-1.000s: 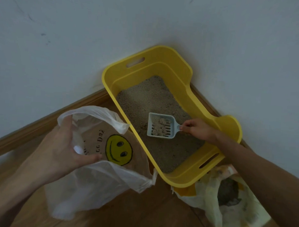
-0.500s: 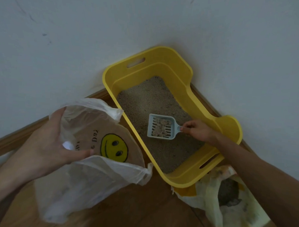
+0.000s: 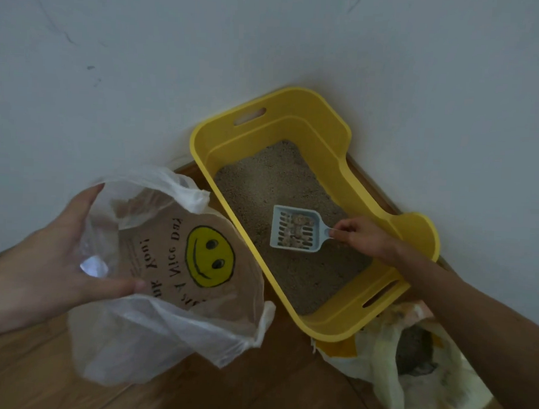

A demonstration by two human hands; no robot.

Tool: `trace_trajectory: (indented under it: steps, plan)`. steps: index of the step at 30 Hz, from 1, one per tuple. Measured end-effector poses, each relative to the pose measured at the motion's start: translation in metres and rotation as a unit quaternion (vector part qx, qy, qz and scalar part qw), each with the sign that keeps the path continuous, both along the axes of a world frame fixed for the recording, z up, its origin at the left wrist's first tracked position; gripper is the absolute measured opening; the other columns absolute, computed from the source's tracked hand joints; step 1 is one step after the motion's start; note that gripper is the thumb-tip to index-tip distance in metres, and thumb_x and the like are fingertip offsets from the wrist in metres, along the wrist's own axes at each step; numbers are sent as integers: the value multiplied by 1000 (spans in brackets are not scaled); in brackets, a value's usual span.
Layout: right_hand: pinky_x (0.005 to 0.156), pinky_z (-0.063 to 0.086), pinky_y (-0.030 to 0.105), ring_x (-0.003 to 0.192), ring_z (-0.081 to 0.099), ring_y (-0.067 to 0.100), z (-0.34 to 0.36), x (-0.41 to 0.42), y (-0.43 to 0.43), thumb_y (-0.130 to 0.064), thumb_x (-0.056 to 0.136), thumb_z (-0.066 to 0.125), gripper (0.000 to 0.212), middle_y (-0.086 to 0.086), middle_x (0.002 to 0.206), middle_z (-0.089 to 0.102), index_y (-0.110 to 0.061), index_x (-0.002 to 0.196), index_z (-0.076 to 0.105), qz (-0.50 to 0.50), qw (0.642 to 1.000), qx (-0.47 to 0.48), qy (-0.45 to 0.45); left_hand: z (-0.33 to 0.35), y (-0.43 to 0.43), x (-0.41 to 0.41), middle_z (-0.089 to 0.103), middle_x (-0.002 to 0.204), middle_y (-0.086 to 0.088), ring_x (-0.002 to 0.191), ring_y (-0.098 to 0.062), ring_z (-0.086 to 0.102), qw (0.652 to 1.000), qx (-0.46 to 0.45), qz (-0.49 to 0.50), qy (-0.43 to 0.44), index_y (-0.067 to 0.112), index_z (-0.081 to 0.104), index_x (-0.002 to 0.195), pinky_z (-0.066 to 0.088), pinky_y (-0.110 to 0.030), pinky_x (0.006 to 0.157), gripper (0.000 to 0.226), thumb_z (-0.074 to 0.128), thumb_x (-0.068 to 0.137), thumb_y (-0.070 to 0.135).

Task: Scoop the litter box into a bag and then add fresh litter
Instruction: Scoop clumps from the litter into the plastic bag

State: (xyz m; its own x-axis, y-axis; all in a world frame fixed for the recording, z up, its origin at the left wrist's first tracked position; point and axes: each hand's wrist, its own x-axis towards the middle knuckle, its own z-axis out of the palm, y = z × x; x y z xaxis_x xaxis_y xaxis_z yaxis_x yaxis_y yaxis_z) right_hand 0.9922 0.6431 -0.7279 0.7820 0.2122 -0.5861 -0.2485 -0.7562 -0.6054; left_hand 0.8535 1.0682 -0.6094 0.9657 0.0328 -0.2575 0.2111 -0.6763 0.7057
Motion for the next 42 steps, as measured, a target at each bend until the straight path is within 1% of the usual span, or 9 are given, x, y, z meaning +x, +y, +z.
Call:
trace_trajectory:
  steps: [4,7,12,17,23,28,34,38,42]
  plan:
    - [55,34,21,60,45,9,1,-1,2,-29,98,55,21,0,71,55,-15,91,70,-13,1000,-8,-8,3,-3,-1,56,121,33,111,0,56,1000,-10,6,-3,73,18,128,46,-34,90,123,73,20,87]
    - [54,34,20,60,45,8,1,-2,3,-29,97,57,19,1,73,55,-18,88,70,26,999,-25,-8,6,-8,-2,52,108,49,103,23,50,1000,-20,-1,-4,80,17,120,42,-24,85,115,68,18,91]
    - [48,34,12,59,45,7,2,-2,3,-28,97,56,20,0,71,55,-15,89,70,14,999,-17,-24,8,-14,-2,43,107,59,100,32,43,1000,-16,-4,3,81,16,118,41,-22,81,113,67,17,91]
    - [55,35,22,61,45,9,3,-3,5,-29,97,57,20,2,73,56,-16,90,70,4,1000,-13,-14,2,-11,-3,44,127,36,117,1,48,999,-13,-21,32,58,13,143,43,-29,93,141,74,19,86]
    - [53,32,22,58,42,9,9,-7,6,-29,97,57,20,0,69,52,-18,86,69,31,999,-34,-14,7,-25,-1,34,101,67,94,41,35,999,-34,-27,12,79,13,114,40,-17,73,111,82,28,62]
    - [53,35,19,61,46,10,33,-13,10,-33,96,57,23,0,71,56,-18,88,71,23,999,-1,-32,3,-22,-2,40,111,60,106,31,42,998,-38,-34,42,82,7,120,44,-22,90,119,76,23,83]
    - [67,40,37,76,55,30,72,-24,12,-52,81,65,23,14,88,65,-32,89,73,46,995,52,-68,1,-21,-3,37,115,60,111,30,39,996,-60,-46,42,73,6,129,40,-19,93,127,75,24,84]
    - [60,39,32,66,55,22,99,-35,18,-51,76,66,21,6,81,66,-36,90,72,83,991,63,-81,-4,-20,-4,41,120,54,115,24,43,994,-79,-59,36,69,7,134,39,-17,93,129,81,29,76]
    - [51,36,19,56,50,7,113,-46,28,-47,80,64,21,-5,74,63,-32,93,71,149,984,50,-86,-3,-22,-6,41,114,58,109,29,42,993,-92,-63,40,71,8,127,33,4,86,120,85,35,65]
